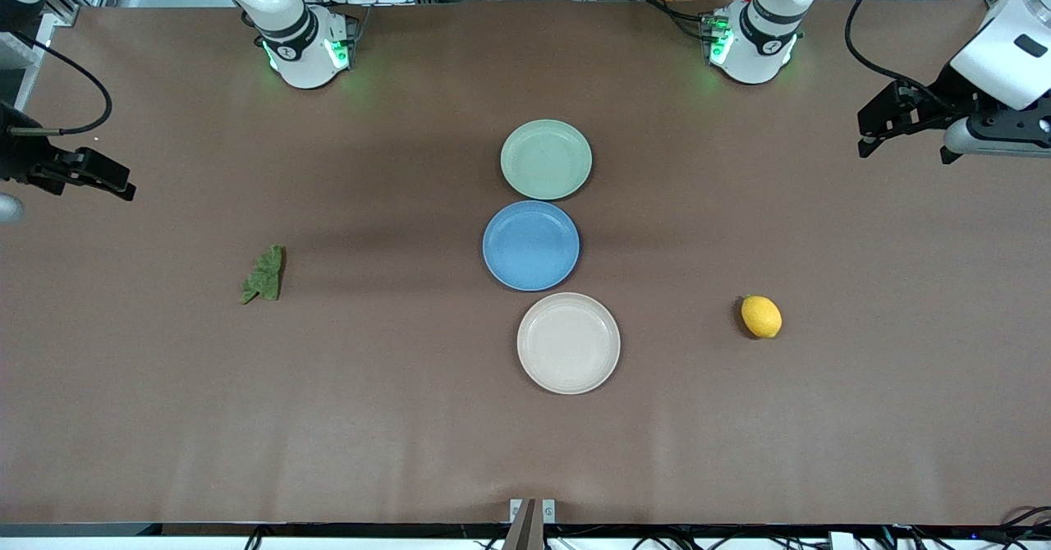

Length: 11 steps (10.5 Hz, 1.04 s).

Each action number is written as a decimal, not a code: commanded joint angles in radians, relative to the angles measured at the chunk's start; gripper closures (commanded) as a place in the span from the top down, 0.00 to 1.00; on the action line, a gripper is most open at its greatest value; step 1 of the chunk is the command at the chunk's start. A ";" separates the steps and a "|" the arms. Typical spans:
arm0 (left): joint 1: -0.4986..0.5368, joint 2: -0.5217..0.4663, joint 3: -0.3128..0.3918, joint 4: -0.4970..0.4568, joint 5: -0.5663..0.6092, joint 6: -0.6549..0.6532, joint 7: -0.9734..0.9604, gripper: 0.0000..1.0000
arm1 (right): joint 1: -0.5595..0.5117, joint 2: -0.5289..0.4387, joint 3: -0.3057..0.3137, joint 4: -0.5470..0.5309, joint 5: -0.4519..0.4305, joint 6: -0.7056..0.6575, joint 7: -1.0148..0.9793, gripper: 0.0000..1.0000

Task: Place lemon and lettuce in plates
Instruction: 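Move the left gripper toward the yellow lemon while the right gripper approaches the lettuce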

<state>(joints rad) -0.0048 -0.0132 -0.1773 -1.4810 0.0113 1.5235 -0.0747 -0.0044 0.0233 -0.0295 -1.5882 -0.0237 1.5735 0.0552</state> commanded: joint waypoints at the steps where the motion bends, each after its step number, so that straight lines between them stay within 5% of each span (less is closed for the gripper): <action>1: -0.003 -0.007 0.006 0.002 -0.014 -0.016 0.018 1.00 | -0.002 -0.003 0.002 0.008 0.007 -0.004 0.000 1.00; 11: -0.014 0.107 0.007 -0.008 0.010 -0.011 0.019 1.00 | -0.011 -0.002 -0.001 0.071 0.007 -0.007 -0.006 1.00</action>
<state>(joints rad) -0.0094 0.0722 -0.1770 -1.4947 0.0115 1.5200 -0.0746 -0.0076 0.0224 -0.0324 -1.5392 -0.0237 1.5791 0.0553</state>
